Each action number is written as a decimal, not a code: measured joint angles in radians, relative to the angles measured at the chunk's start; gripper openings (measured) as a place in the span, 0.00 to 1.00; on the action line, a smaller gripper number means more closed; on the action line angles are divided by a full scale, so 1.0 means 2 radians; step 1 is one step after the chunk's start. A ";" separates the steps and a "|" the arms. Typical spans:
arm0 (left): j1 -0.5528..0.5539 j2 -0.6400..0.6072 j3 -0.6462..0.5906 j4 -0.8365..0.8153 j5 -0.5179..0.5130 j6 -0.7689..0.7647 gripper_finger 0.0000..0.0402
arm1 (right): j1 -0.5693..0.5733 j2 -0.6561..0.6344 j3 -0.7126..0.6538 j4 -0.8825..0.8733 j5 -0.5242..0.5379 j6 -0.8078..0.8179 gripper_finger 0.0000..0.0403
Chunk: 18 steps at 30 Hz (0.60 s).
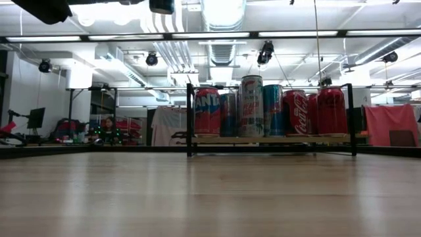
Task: Place canned beverage on shelf
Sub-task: Put the blue soda can on the shelf
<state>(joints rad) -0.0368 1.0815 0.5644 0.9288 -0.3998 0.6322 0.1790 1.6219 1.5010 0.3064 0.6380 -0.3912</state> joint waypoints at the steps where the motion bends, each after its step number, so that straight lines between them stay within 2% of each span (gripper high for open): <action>1: 0.005 0.000 0.000 0.001 -0.001 0.002 0.53 | -0.005 0.000 0.001 0.001 -0.004 0.000 0.81; 8: 0.036 0.013 0.000 0.007 0.005 -0.005 0.53 | -0.045 -0.004 0.006 0.007 -0.101 0.039 0.81; 11: 0.038 0.025 0.001 0.020 0.025 -0.019 0.53 | -0.060 -0.001 0.006 0.012 -0.110 0.051 0.81; 18: 0.038 0.072 0.024 0.019 0.026 -0.035 0.53 | -0.080 0.000 0.006 0.014 -0.140 0.049 0.81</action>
<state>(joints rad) 0.0395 1.2247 0.6115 0.9670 -0.3484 0.5630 0.0189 1.6222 1.5135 0.3343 0.3590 -0.2933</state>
